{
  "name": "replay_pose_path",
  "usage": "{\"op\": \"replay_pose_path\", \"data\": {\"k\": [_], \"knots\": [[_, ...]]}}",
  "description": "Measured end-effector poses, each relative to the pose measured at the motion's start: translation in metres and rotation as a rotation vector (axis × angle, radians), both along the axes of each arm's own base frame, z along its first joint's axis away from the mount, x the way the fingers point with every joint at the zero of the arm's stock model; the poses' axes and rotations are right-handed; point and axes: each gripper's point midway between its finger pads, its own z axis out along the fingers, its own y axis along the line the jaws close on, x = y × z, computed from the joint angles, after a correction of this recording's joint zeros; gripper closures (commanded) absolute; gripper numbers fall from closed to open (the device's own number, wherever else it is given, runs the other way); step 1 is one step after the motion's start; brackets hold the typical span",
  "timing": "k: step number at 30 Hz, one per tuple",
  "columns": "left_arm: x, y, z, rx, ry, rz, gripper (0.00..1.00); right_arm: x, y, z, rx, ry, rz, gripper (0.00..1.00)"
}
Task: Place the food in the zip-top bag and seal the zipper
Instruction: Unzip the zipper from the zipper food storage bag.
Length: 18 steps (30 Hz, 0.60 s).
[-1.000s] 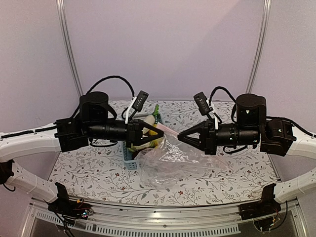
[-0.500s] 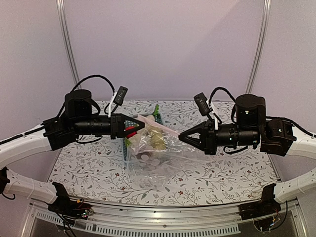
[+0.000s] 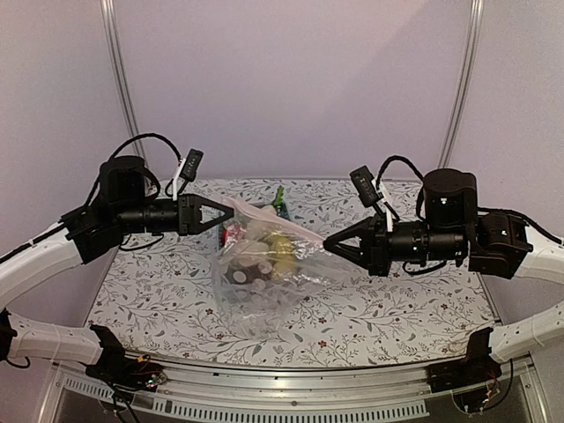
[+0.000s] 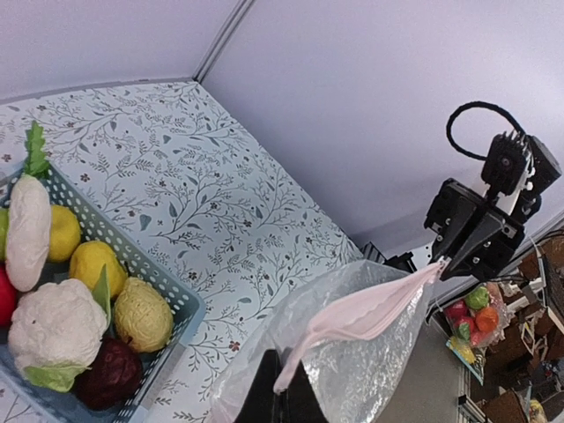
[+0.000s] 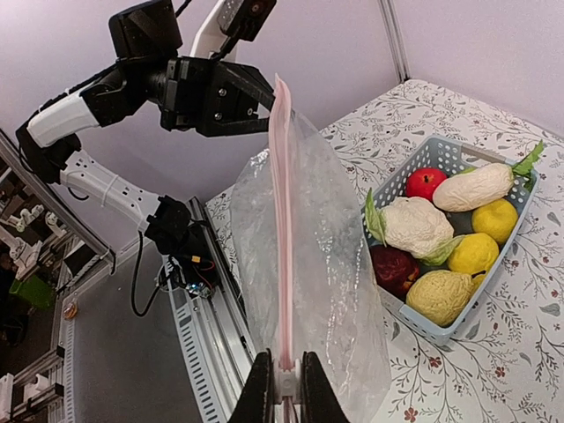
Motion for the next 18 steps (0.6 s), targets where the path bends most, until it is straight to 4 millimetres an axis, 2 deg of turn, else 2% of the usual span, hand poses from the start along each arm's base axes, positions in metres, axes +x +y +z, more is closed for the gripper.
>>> {"op": "replay_pose_path", "data": {"k": [9,14,15,18], "knots": [[0.017,0.018,-0.004,0.005,0.037,0.079,1.00,-0.001,-0.008,0.001,-0.009,0.000,-0.012,1.00],[0.021,0.022,-0.005,0.003,0.042,0.095,1.00,-0.002,-0.011,0.000,-0.015,0.002,-0.016,0.99],[0.021,0.021,-0.004,0.000,0.044,0.092,1.00,-0.002,-0.011,0.000,-0.017,0.002,-0.017,0.90],[0.020,0.021,-0.001,-0.014,0.042,0.079,1.00,-0.003,-0.012,-0.001,-0.022,0.009,-0.019,0.51]]}}
